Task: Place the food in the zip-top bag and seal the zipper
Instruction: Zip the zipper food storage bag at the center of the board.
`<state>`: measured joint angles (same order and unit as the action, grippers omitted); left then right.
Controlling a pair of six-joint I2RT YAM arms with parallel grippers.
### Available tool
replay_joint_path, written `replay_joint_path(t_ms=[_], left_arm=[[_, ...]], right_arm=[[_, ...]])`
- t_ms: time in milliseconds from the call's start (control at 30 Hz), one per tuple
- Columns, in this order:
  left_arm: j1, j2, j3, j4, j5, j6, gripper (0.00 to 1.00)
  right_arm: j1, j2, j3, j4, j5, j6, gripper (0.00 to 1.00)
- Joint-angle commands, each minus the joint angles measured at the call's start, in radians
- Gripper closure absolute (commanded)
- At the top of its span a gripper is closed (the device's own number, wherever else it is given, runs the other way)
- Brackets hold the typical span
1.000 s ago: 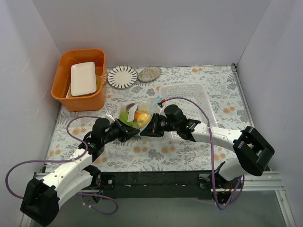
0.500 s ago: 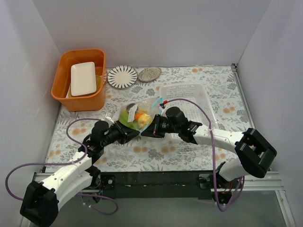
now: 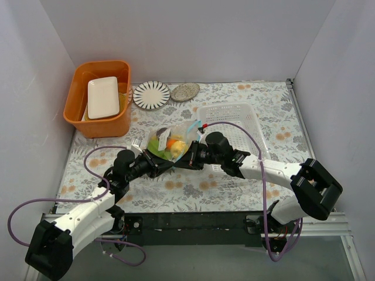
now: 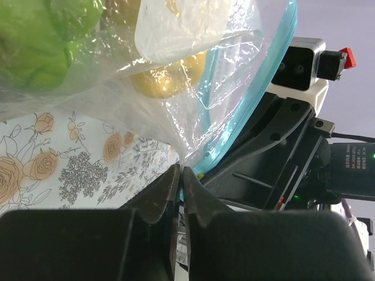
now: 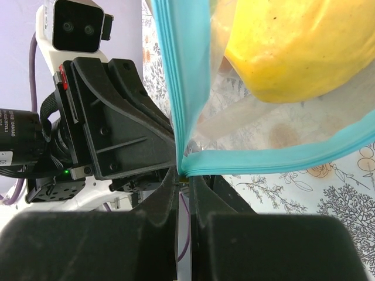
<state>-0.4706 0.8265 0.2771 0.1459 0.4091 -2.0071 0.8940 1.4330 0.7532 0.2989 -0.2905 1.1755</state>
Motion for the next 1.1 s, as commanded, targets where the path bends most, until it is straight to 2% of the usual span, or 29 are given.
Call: replay_joint_path(t_ms=[0,567,867,1067], left_arm=[[0.000,0.010,-0.009,0.037,0.023,-0.076,1.00],[0.000,-0.066,-0.016,-0.063,0.019,-0.039,1.00],[0.000,-0.052,-0.026,-0.072,0.036,-0.035,1.00],[0.000,-0.049,-0.019,-0.134,0.036,-0.002,1.00]], right_arm=[[-0.004,-0.002,0.002,0.055,-0.002,0.001,0.97],[-0.066,-0.051,-0.021,0.052,0.051,-0.001,0.96],[-0.075,-0.045,-0.032,0.135,0.059,0.018,0.96],[-0.075,-0.043,-0.029,0.154,0.059,0.019,0.96]])
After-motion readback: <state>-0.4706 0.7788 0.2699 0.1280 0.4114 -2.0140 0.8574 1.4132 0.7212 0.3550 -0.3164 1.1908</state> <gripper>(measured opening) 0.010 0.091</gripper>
